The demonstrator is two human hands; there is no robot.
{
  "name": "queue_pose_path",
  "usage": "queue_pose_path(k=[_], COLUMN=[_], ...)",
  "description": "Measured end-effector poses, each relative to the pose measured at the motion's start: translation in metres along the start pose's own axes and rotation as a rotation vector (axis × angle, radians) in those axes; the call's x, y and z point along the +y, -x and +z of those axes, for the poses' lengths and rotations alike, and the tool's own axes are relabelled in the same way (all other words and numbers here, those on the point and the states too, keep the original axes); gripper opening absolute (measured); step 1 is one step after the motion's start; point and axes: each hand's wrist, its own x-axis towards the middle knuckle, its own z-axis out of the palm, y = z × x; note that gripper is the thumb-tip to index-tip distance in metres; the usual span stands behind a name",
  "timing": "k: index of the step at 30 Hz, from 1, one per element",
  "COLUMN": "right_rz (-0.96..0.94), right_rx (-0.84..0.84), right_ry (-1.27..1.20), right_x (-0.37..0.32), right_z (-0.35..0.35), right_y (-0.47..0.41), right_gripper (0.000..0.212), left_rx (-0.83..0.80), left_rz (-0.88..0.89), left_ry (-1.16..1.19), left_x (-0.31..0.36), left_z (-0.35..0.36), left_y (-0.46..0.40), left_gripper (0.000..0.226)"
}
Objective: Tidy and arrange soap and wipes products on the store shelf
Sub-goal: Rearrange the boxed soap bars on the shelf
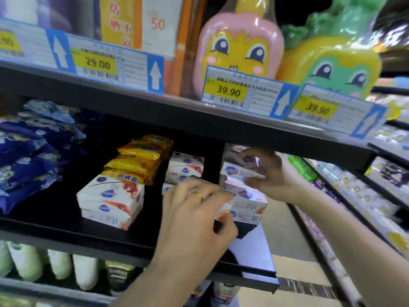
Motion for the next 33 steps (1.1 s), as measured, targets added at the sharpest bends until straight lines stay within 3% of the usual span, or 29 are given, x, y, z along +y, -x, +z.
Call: queue_pose_path(k=[4,9,15,22,25,29,33], right_rz=[0.157,0.047,0.046,0.135,0.211,0.216,0.187], right_rx=[-0.084,-0.132,-0.160,-0.302,-0.364,-0.292,-0.243], right_ry=[0.103,0.084,-0.048,-0.198,-0.192,-0.118,-0.116], right_x=[0.034,0.046,0.060,0.065,0.057,0.044,0.036], right_z=[-0.006,-0.002,0.007,-0.001,-0.004,-0.003,0.000], right_y=[-0.003,-0.013,-0.020,-0.027,-0.029,-0.026,-0.024], right_gripper=[0.050,0.041,0.035,0.037,0.047,0.042,0.035], left_rx=[-0.020,-0.114,-0.145,-0.212,-0.277,-0.296,-0.264], left_rz=[0.035,0.014,0.011,-0.001,0.010,0.016,0.032], left_ry=[-0.011,-0.098,-0.170,-0.222,-0.274,-0.313,-0.301], left_x=[0.023,0.037,0.031,0.037,0.039,0.042,0.043], left_z=[0.044,0.077,0.082,0.083,0.086,0.086,0.086], left_y=[-0.011,-0.026,-0.027,-0.039,-0.041,-0.052,-0.053], left_gripper=[0.029,0.033,0.031,0.036,0.043,0.062,0.052])
